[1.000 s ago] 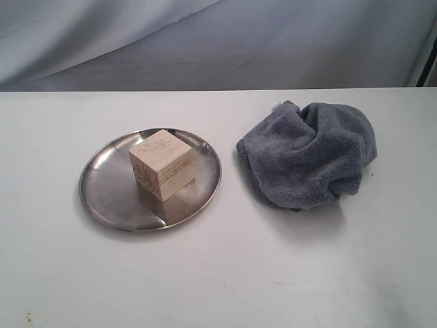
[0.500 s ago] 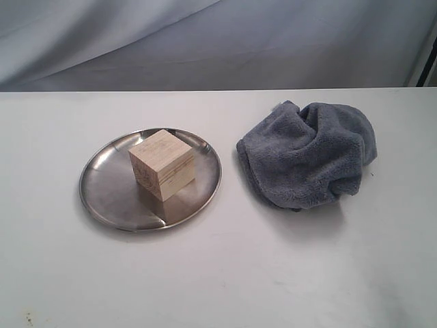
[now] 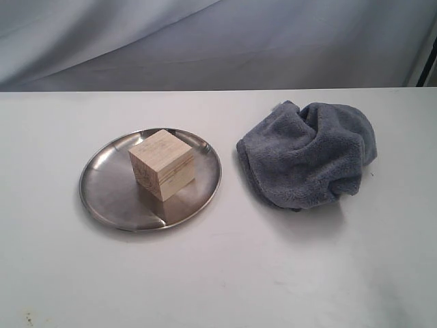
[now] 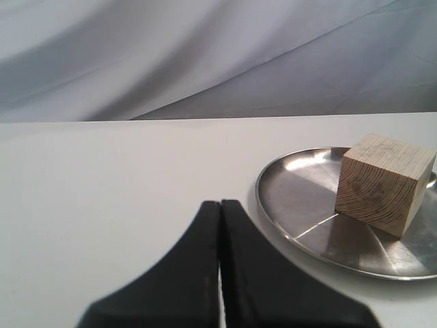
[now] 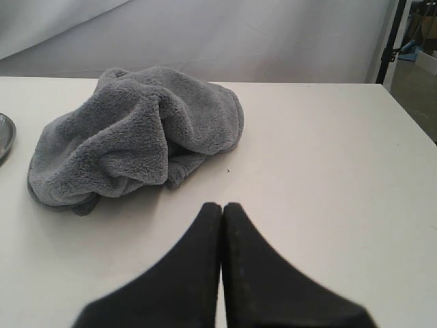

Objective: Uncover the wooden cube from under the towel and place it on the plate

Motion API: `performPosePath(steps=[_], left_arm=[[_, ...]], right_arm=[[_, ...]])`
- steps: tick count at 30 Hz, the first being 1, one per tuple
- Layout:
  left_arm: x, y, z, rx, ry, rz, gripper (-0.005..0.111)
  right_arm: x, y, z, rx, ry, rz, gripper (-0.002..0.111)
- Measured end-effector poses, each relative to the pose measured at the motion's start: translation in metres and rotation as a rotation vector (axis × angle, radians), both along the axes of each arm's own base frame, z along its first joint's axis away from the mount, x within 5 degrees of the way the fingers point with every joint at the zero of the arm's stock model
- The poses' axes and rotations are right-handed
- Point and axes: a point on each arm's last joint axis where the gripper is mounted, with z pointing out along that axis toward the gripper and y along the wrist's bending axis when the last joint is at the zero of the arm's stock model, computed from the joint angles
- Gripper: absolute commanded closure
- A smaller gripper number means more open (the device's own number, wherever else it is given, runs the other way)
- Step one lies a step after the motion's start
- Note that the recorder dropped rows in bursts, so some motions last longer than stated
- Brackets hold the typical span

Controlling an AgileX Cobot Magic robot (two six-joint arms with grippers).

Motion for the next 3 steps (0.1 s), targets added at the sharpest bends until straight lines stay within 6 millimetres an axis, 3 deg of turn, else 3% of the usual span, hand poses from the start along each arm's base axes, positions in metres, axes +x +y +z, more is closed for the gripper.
performPosePath(steps=[3], left_arm=[[0.0, 0.0, 0.0, 0.0, 0.0, 0.0, 0.107]], right_arm=[[0.0, 0.0, 0.0, 0.0, 0.0, 0.0, 0.108]])
